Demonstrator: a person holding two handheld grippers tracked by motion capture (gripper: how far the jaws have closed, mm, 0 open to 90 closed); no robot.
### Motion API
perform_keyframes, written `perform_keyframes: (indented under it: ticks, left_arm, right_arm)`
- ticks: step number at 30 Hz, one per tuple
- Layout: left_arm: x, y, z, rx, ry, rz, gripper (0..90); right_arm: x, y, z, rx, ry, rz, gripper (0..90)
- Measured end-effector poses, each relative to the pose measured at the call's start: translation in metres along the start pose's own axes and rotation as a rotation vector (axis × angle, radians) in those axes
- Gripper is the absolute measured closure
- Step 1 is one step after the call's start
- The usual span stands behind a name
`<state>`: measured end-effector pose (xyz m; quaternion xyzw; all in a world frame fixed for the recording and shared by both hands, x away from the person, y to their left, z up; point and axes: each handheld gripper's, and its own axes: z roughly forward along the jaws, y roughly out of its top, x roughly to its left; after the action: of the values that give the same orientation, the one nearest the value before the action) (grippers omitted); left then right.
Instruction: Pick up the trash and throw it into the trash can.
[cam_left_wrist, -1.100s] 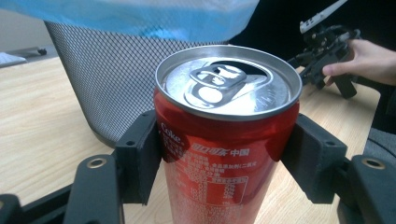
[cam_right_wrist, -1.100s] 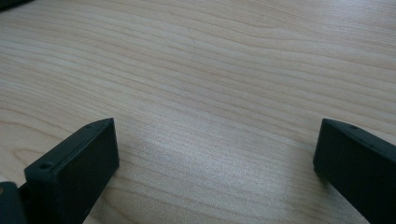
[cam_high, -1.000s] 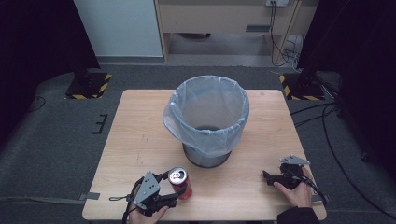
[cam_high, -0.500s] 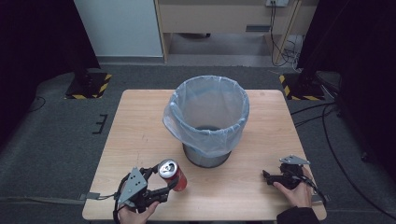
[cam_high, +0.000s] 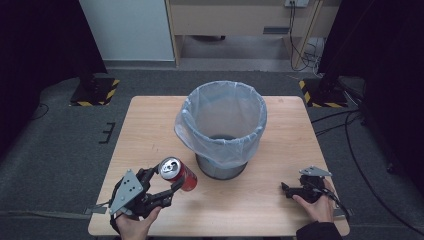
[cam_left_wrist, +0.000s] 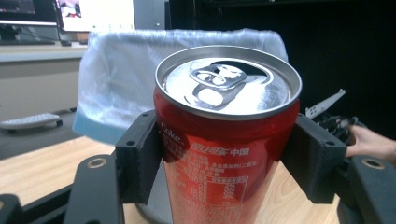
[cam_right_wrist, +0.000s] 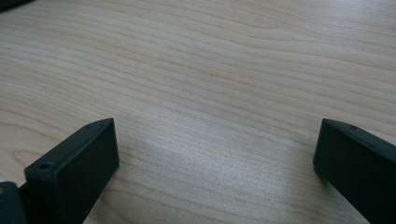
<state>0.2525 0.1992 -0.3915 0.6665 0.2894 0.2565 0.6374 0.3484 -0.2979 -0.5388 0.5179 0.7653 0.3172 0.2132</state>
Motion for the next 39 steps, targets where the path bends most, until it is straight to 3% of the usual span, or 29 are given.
perform_keyframes:
  ticks: [16,26,39]
  left_arm:
    - [0.0,0.04,0.003,-0.148,-0.001,0.003,33.2]
    - [0.002,0.066,0.005,-0.204,0.009,0.018,33.3]
    - [0.003,0.089,0.011,-0.273,0.017,0.026,33.3]
  right_arm:
    - [0.0,0.0,0.0,0.0,0.0,0.0,0.3]
    - [0.0,0.0,0.0,0.0,0.0,0.0,0.3]
    - [0.0,0.0,0.0,0.0,0.0,0.0,0.4]
